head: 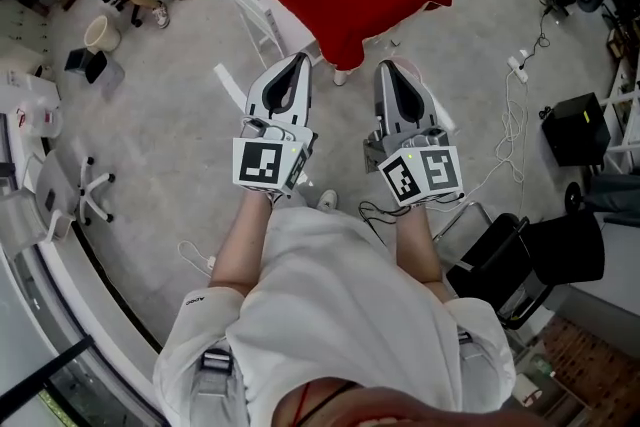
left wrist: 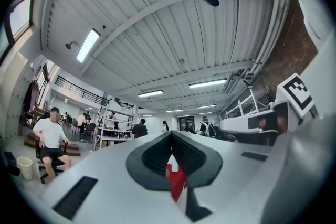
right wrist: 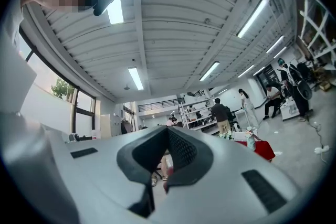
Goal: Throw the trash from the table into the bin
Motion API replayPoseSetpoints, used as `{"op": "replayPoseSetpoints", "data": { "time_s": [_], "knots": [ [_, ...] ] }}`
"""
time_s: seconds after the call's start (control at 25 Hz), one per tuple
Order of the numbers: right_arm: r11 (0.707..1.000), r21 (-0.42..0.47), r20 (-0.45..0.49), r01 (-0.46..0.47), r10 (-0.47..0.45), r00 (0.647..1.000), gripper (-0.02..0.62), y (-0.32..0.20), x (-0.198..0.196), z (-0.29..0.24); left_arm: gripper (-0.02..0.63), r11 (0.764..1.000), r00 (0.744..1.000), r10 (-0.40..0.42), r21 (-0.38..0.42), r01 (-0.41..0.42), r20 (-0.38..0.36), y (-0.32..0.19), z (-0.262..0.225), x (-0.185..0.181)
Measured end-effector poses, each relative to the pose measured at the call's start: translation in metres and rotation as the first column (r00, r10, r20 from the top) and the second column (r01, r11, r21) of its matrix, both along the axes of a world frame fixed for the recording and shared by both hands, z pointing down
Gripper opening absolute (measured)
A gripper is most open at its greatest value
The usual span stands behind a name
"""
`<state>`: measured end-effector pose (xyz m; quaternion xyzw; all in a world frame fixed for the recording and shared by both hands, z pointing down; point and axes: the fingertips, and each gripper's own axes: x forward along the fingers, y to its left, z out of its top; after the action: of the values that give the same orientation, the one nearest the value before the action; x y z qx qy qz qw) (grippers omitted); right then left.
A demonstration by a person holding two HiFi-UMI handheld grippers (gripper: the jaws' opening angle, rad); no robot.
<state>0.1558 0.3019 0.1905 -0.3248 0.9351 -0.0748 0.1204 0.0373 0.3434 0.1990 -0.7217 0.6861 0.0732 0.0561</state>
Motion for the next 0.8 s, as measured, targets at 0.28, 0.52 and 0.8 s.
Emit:
{"op": "replayPoseSetpoints", "data": {
  "time_s": [0.28,0.52,0.8],
  "knots": [
    [0.998,0.016,-0.033,0.054,-0.054,0.998,0.008,-0.007,-0.016,0.003,0.005,0.999,0.999,-0.049,0.001,0.049,-0.018,-0.005,0.004,-0.018],
    [0.999,0.013,-0.07,0.049,-0.048,0.996,0.008,-0.029,-0.035,0.013,0.005,0.998,0.998,-0.052,0.017,0.053,-0.02,-0.027,0.008,-0.038],
    [1.0,-0.002,-0.103,0.008,-0.008,0.995,0.008,-0.084,-0.063,0.026,0.005,1.0,0.999,-0.018,0.015,0.019,-0.034,-0.088,0.016,-0.068]
  ]
}}
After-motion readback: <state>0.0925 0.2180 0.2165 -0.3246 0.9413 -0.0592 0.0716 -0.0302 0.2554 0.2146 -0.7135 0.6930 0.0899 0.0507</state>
